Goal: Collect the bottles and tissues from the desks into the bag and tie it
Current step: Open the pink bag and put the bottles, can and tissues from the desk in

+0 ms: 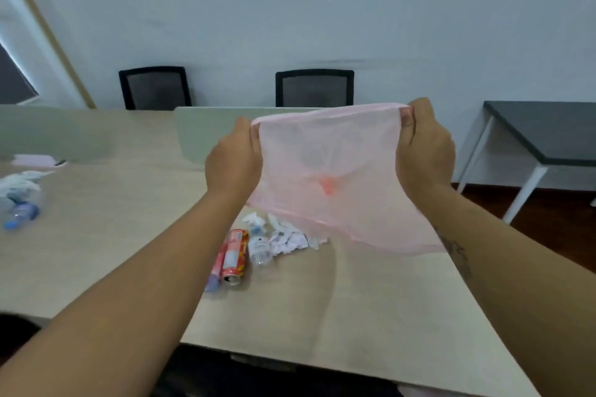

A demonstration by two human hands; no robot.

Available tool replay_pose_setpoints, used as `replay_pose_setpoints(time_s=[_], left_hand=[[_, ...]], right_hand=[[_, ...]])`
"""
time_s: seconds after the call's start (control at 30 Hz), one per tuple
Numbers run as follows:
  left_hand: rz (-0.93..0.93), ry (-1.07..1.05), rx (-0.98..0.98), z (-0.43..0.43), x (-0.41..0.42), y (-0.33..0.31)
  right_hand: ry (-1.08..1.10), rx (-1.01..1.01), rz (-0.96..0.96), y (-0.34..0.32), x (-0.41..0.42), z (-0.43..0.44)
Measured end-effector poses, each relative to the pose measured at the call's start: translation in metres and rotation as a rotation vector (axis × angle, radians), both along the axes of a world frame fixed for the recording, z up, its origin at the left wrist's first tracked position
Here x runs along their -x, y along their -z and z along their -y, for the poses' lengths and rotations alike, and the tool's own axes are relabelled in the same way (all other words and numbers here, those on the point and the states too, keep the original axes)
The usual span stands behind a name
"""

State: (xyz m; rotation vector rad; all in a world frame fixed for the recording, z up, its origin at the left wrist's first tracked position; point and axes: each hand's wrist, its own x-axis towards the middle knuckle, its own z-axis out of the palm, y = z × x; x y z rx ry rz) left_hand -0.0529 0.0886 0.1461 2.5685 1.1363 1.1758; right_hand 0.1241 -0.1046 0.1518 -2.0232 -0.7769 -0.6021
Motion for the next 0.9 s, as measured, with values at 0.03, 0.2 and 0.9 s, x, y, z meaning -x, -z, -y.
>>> replay_pose_setpoints(time_s=[0.03, 0.2, 0.9], left_hand=[[0.005, -0.015, -0.028, -0.015, 0.018, -0.008], [-0.003, -0.058, -0.119, -0.096, 0.127, -0.027], [-0.429, -0.162, 0.067, -0.288, 0.334, 0.085]], right_hand=[[-0.014, -0.032, 0.003, -0.006, 0.016, -0.018], [-0.052, -0.059, 0.018, -0.012, 0.105, -0.103], [-0.387, 0.407, -0.309, 0.147, 0.286, -0.303]])
